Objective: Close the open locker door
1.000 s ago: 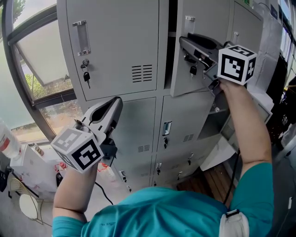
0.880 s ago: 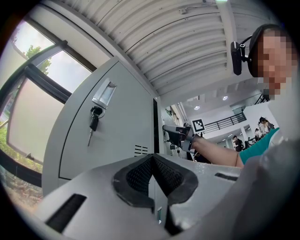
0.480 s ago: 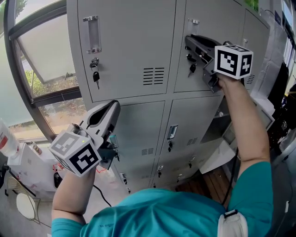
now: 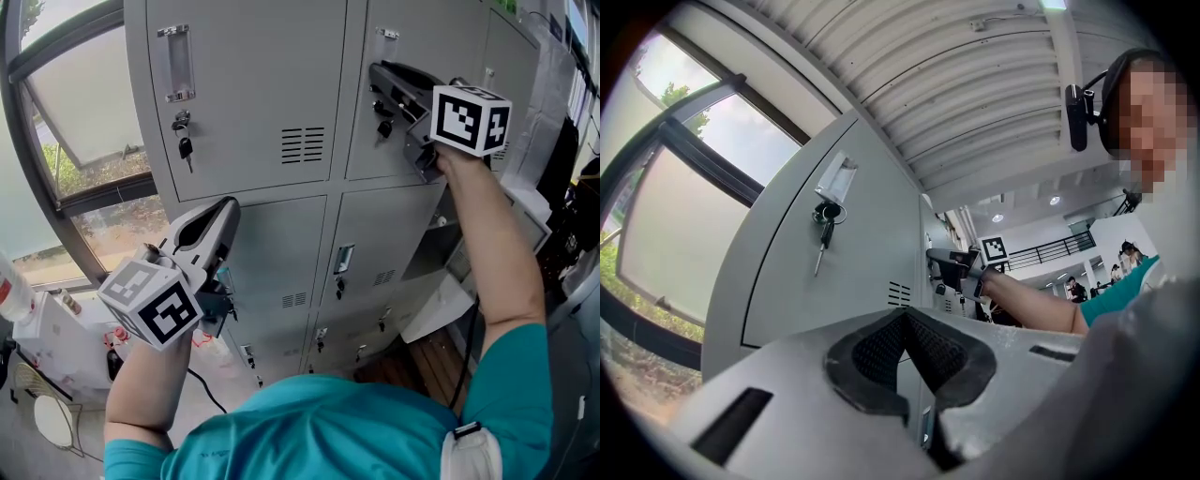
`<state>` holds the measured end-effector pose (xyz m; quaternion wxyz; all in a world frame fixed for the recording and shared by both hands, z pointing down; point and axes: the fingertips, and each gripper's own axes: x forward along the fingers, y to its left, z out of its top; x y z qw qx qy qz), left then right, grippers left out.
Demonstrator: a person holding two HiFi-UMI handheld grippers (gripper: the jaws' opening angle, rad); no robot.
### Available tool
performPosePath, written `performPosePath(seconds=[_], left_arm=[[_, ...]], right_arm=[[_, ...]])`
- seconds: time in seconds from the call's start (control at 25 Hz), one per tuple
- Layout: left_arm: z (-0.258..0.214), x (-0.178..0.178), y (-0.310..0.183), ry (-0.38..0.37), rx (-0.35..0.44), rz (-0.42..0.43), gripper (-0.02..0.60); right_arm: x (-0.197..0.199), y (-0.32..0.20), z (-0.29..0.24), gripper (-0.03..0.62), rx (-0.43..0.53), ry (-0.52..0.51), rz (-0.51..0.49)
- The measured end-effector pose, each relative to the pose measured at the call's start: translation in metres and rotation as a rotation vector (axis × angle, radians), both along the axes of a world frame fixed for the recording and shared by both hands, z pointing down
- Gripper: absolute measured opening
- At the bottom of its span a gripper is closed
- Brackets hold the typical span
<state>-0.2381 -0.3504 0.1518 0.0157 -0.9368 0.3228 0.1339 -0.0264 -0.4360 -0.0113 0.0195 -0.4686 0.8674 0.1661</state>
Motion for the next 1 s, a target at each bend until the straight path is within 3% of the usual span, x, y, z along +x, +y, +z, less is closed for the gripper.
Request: performPosePath(seconds=[0.2,0.44,0.64,0.84,1.0], left_arm=[[-0.004,0.004,0.0,-0.002,0.005,0.008,0.003],[-0.004,0.023,0.002,-0.017,0.01,0.033,0.004],[-0.001,0.026,0.0,-0.016,0.0,0.041,0.003],[0.002,0.019,-0.001,-0.012,-0.009,0.024,0.003],[0.002,0.016,-0.001,-0.012,-0.009,0.014,0.003]], right_arm=[[0.014,0.05,0.003,0.055,0.082,-0.088,-0.063],[0.012,0.061,0.001,0.057,0.096,-0.065,-0.1],[0.007,0.03,0.001,0.057,0.108,0.032,0.015],[0.018,0.0,0.015,0.054,0.266,0.336,0.312],[0.026,-0.01,0.012,0.026,0.255,0.282,0.336]])
